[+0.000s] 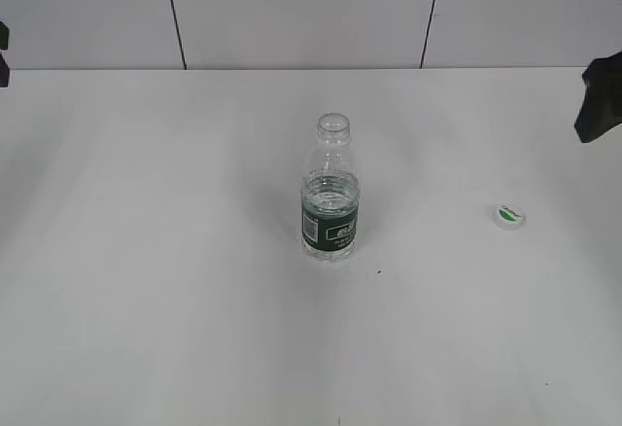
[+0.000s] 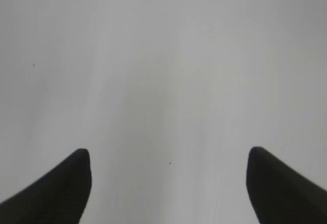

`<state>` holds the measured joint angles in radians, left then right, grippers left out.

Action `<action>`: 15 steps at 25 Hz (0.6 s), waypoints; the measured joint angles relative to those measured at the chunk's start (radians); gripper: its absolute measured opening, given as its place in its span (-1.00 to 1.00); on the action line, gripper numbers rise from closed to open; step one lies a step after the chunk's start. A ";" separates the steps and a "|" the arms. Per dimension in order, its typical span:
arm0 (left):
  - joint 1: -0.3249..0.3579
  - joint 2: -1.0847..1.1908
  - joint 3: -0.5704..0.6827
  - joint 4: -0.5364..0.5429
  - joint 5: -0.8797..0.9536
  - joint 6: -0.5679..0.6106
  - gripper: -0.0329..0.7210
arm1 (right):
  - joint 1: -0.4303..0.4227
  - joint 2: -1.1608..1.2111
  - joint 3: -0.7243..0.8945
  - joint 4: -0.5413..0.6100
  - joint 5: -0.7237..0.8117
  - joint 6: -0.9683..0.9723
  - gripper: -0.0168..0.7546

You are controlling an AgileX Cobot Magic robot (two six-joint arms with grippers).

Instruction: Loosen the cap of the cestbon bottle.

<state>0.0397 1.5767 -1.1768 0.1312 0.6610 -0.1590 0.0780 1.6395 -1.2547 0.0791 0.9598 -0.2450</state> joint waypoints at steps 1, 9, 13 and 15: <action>0.000 0.000 0.000 -0.004 0.001 0.005 0.57 | -0.021 0.000 0.000 0.000 -0.001 0.002 0.57; 0.000 0.000 0.000 -0.016 0.008 0.021 0.57 | -0.088 -0.005 0.000 -0.012 -0.001 0.009 0.57; 0.000 -0.037 0.000 -0.019 0.050 0.023 0.57 | -0.088 -0.036 0.000 -0.011 -0.001 0.009 0.57; 0.000 -0.075 0.000 -0.019 0.082 0.023 0.57 | -0.088 -0.055 0.000 -0.011 -0.002 0.009 0.57</action>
<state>0.0397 1.5017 -1.1768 0.1126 0.7426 -0.1360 -0.0098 1.5848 -1.2547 0.0679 0.9577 -0.2356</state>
